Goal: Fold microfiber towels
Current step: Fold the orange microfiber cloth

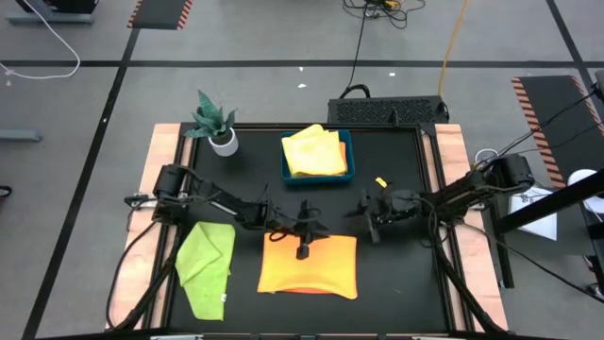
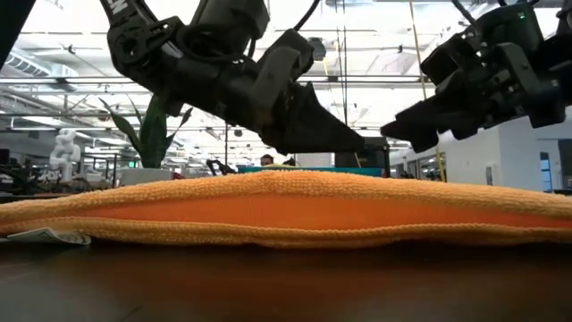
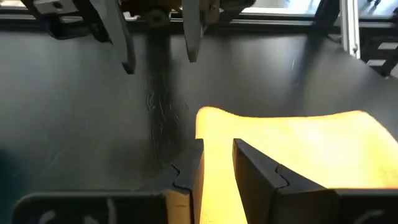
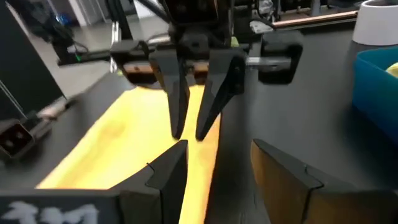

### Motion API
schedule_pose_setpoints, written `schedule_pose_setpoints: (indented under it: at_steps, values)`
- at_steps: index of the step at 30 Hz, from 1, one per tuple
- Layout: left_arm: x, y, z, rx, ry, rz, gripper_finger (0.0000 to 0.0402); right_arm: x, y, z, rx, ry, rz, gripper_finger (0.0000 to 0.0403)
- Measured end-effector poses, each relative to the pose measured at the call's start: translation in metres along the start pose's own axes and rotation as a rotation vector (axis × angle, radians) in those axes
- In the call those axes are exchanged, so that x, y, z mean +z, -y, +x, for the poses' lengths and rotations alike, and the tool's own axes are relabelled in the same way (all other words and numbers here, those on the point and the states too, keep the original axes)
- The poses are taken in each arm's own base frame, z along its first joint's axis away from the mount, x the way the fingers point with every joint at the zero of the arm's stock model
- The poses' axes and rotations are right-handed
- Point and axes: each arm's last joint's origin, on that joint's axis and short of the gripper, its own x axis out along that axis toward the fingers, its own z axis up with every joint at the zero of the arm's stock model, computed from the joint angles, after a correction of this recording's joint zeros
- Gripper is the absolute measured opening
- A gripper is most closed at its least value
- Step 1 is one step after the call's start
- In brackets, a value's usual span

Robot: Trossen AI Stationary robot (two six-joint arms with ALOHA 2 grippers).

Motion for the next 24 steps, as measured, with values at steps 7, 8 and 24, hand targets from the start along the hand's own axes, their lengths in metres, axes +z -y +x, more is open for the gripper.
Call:
schedule_pose_setpoints:
  at_steps: [7, 8, 24]
  values:
    - [0.019, 0.009, -0.009, -0.022, 0.064, -0.018, 0.0088, -0.002, -0.009, 0.001, 0.005, -0.007, 0.065, 0.0169]
    - [0.02, 0.01, -0.01, -0.026, 0.057, -0.013, 0.0088, -0.002, -0.01, 0.001, 0.005, -0.005, 0.065, 0.0169]
    - [0.039, 0.029, -0.056, 0.01, -0.208, -0.216, 0.0088, -0.018, -0.026, -0.001, -0.06, -0.124, 0.33, 0.0169]
